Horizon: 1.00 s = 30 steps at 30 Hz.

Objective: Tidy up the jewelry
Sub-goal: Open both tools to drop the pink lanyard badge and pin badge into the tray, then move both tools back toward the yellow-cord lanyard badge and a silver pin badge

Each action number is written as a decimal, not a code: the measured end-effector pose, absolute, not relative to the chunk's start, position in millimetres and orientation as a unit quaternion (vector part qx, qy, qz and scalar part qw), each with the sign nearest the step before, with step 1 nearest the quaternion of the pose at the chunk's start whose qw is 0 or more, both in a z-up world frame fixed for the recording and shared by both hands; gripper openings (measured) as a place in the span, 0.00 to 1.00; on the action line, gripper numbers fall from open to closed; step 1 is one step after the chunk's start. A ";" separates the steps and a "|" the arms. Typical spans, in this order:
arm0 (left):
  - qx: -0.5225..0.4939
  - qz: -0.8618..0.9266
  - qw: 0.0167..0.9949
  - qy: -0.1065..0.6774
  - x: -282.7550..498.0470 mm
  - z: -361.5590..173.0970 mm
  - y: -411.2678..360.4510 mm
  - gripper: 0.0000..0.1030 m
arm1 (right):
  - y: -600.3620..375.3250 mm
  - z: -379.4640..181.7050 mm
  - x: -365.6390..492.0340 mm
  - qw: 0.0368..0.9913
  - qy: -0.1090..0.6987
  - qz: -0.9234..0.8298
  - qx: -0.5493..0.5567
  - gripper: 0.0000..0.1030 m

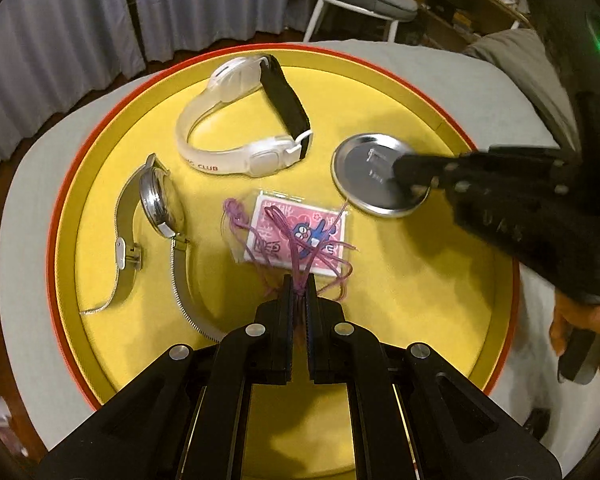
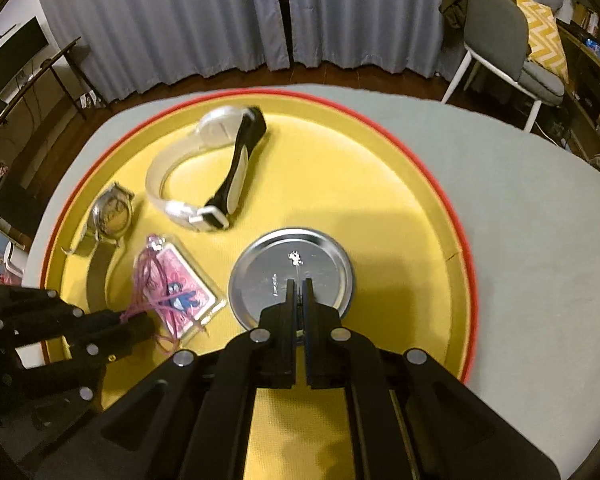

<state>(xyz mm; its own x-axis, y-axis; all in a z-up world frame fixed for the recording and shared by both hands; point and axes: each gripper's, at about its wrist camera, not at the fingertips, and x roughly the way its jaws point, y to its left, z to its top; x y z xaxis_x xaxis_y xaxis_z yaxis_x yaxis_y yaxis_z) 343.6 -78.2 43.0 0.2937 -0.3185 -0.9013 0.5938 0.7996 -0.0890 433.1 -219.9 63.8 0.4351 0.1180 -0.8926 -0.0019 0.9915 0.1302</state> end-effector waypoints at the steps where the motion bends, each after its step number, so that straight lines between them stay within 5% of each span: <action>1: 0.132 -0.287 0.793 0.521 344.5 42.7 -78.5 0.05 | -219.5 61.4 432.5 0.844 0.533 0.037 0.055 0.03; 5: 0.147 -0.291 0.792 0.517 344.9 44.2 -81.9 0.07 | -222.1 58.9 430.3 0.844 0.531 0.040 0.063 0.03; 7: 0.151 -0.292 0.793 0.513 342.6 45.7 -82.6 0.23 | -222.9 58.3 430.9 0.843 0.533 0.040 0.070 0.03; 10: 0.154 -0.297 0.795 0.506 335.6 49.5 -85.8 0.32 | -222.4 59.0 429.0 0.844 0.530 0.041 0.072 0.07; 11: 0.155 -0.298 0.796 0.503 333.9 51.7 -86.0 0.36 | -222.5 60.4 428.1 0.846 0.527 0.040 0.068 0.24; 12: 0.155 -0.299 0.798 0.500 332.5 54.1 -84.8 0.44 | -222.7 63.5 426.3 0.849 0.522 0.041 0.067 0.53; 14: 0.150 -0.301 0.808 0.484 328.9 66.0 -81.4 0.61 | -225.8 72.6 423.6 0.858 0.507 0.048 0.069 0.68; 16: 0.140 -0.292 0.823 0.467 325.6 79.4 -75.9 0.82 | -224.9 83.5 418.1 0.865 0.496 0.051 0.066 0.68; 20: 0.110 -0.290 0.834 0.457 316.4 106.3 -67.3 0.92 | -227.8 111.1 403.1 0.878 0.470 0.061 0.068 0.84; 30: 0.102 -0.269 0.870 0.400 249.1 168.4 -53.0 0.95 | -240.9 201.7 327.1 0.915 0.392 0.087 0.041 0.87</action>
<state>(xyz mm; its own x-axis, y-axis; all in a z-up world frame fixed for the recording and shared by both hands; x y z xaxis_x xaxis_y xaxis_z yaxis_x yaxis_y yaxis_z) 249.1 -53.0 168.4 0.5356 -0.3877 -0.7502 0.5501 0.8342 -0.0384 327.1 -240.9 201.7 0.6780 0.1915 -0.7097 -0.1279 0.9815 0.1427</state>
